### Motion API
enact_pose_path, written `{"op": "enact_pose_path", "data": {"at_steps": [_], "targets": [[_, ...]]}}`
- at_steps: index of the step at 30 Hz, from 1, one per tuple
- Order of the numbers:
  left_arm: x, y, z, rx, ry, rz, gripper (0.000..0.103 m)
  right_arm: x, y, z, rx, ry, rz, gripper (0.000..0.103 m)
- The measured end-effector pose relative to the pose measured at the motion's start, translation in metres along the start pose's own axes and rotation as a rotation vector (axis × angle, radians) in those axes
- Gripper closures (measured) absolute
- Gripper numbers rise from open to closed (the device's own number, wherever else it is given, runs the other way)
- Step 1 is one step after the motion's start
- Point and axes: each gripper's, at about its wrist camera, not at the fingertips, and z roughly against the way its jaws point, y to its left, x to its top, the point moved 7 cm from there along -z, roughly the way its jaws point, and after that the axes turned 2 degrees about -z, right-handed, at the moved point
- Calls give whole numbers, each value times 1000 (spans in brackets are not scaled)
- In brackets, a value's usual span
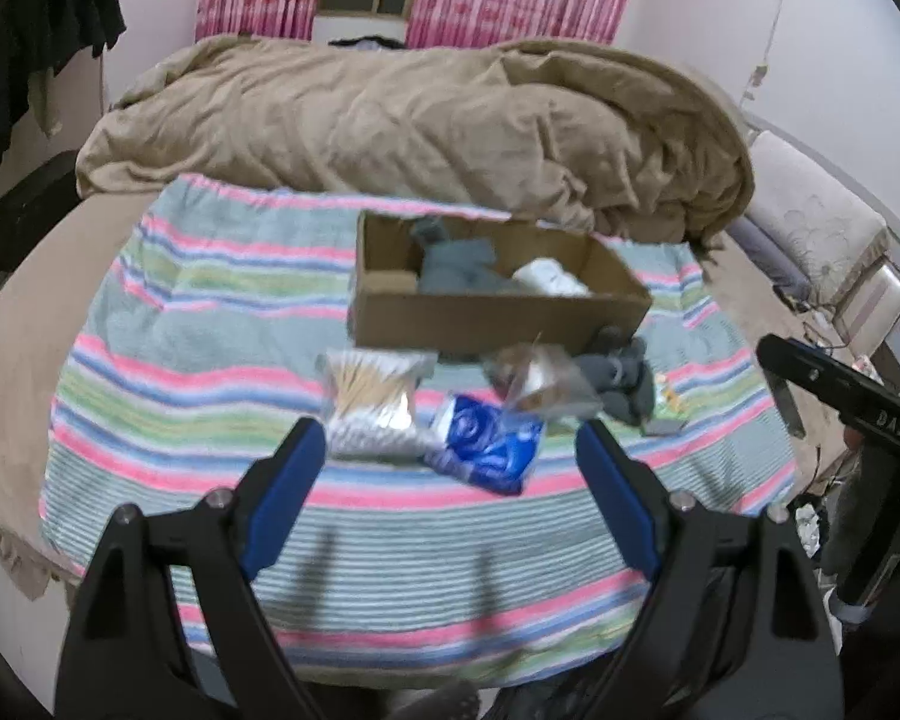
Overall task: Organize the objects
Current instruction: 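Grasp the cotton swab bag with the left tool while the right tool grasps the tissue pack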
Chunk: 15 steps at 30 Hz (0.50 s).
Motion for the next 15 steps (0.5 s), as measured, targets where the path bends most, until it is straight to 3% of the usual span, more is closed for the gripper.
{"op": "enact_pose_path", "data": {"at_steps": [6,11,15], "targets": [[-12,7,-21,64,25,-38,16,-22,-16,-22,-31,54,-17,14],[-21,17,-48,77,73,-23,16,-36,-30,-46,-55,98,-36,14],[-17,24,-61,82,67,-12,16,-45,-37,-69,-64,141,-34,14]]}}
